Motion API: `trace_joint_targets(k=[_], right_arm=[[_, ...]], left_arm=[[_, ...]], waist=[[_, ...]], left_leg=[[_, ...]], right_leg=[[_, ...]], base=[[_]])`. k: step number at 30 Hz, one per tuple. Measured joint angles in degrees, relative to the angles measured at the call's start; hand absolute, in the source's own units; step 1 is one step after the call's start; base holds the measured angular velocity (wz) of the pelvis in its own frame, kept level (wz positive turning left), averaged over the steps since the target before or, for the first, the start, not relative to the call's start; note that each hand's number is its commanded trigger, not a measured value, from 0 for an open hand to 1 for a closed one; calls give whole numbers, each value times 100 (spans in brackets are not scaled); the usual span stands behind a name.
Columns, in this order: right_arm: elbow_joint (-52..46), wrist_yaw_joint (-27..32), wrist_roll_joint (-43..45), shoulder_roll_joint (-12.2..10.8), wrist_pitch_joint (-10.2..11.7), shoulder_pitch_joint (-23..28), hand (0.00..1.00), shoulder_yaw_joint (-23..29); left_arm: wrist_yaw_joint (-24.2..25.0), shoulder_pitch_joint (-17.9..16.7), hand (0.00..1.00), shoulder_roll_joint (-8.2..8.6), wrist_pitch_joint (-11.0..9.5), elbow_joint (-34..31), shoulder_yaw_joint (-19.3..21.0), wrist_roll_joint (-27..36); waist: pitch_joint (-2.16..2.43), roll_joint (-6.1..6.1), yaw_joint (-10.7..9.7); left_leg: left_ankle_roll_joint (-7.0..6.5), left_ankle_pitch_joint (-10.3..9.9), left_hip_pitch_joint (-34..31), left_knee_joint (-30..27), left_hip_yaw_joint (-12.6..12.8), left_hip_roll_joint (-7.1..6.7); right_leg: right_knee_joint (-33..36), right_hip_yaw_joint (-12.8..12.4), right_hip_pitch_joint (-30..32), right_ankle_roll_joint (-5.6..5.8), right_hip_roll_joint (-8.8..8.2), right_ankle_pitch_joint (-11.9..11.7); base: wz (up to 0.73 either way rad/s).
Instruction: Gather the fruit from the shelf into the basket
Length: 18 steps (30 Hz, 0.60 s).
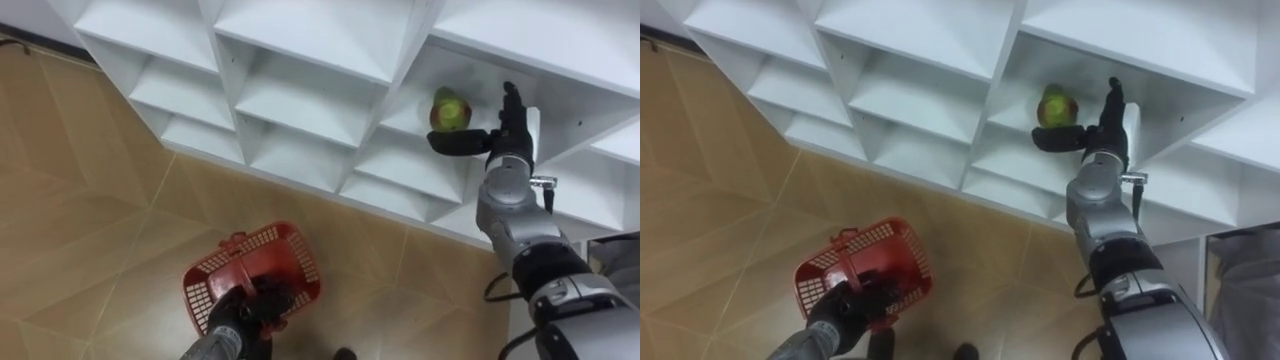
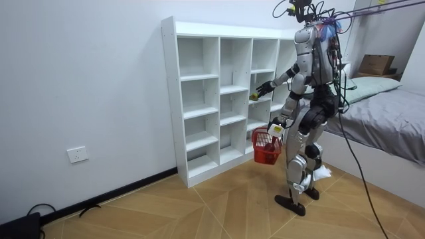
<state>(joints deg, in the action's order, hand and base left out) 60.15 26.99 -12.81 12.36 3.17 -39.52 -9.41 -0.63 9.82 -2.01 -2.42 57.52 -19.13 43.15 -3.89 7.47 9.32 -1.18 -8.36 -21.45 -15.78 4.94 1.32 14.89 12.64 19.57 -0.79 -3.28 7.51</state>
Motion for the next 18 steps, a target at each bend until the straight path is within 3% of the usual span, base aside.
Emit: trace_joint_targets(k=[18], right_arm=[[119,128,-3,27,-9,-18,0,-61]], left_arm=[[-52,72,100,-12,-64,-16,-108,246]], waist=[[-24,38,96]], left_leg=[[-8,10,-38,5,24,-4]], right_leg=[[92,-8,92,0,-51,0]], base=[[0]])
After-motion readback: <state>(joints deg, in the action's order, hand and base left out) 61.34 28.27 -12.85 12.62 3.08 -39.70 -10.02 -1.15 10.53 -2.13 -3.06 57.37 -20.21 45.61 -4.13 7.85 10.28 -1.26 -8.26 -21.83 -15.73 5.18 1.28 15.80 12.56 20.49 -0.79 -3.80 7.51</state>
